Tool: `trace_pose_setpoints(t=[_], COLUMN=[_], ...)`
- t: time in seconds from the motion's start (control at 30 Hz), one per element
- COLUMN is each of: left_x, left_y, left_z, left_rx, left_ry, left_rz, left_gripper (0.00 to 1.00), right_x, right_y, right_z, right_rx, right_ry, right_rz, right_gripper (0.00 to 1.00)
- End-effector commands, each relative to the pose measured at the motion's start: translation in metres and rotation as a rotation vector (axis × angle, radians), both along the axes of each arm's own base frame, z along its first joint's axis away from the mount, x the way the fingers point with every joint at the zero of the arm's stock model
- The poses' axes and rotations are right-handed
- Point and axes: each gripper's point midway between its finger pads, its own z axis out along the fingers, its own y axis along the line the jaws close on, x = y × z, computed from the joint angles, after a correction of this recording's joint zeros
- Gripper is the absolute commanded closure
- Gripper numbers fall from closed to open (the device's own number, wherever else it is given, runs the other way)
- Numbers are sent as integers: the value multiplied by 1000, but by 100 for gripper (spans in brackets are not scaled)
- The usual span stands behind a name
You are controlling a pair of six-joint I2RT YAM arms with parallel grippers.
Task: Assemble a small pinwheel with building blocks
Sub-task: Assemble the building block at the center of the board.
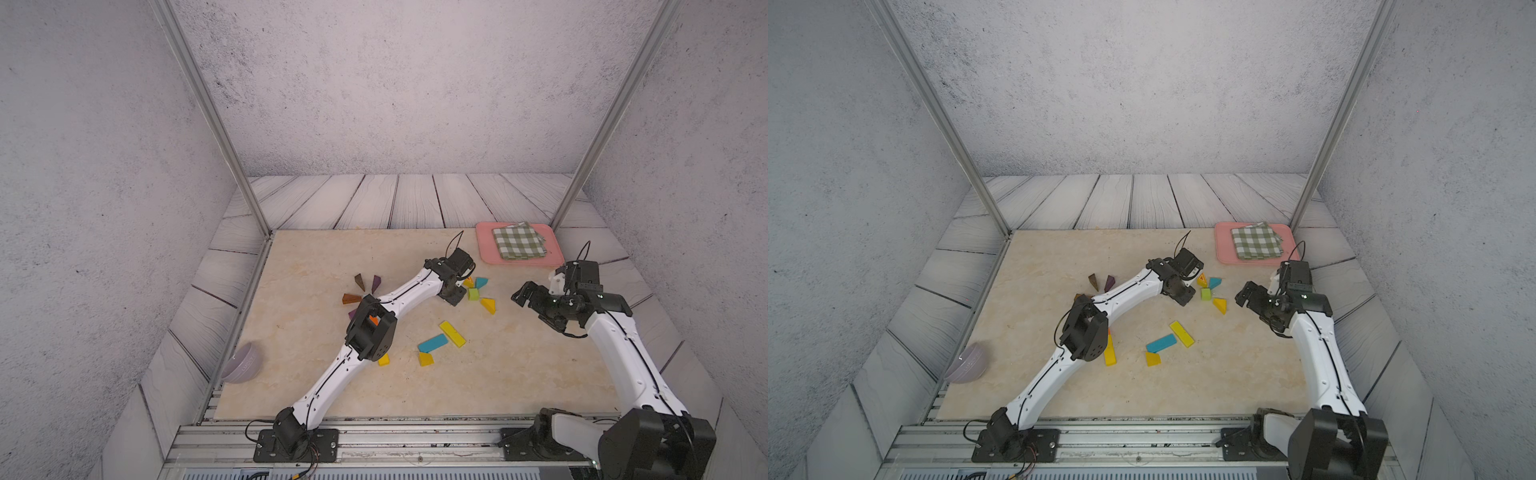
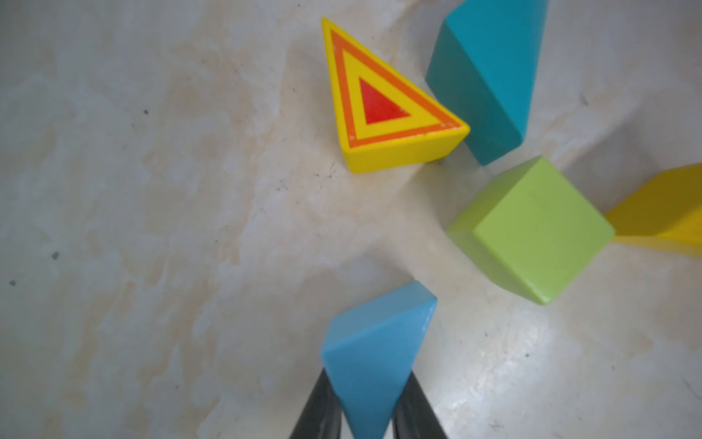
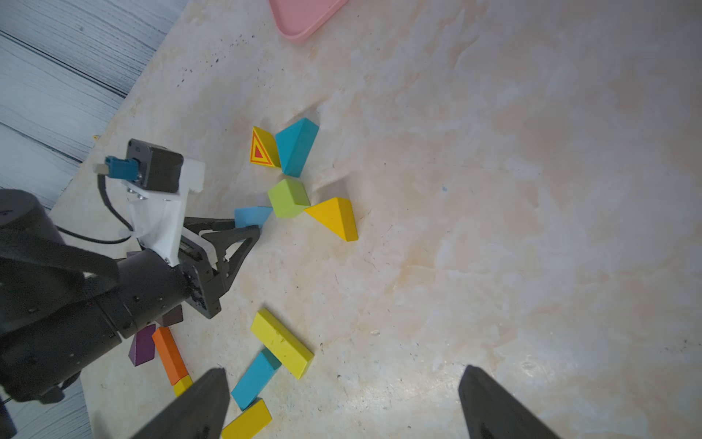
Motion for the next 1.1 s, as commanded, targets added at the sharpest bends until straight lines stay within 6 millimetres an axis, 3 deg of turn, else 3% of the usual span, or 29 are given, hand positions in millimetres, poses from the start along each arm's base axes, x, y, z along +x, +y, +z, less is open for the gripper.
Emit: trace_pose_setpoints(t=[0.0,0.27,0.4,0.57,1.07], left_x=[-5,1,1,1,7], left_y=[7,-4,-1,4,-3], left_z=[-24,-19,-24,-29,-21], left_rx=[65,27,52,89,54], left_ry=[26,6,2,-7,-34], left_rz=[-34,-34,-51,-72,-88], left_gripper=[75,75,75,67,70], right_x=[1,1,2,2,2], right_y=[1,3,3,3,4], right_z=[-6,-7,-8,-9,-9], right_rx=[19,30,32,36,41], right_ry=[18,15,15,17,15], right_rz=[-3,0,3,0,3], right_gripper=[1,1,1,1,1])
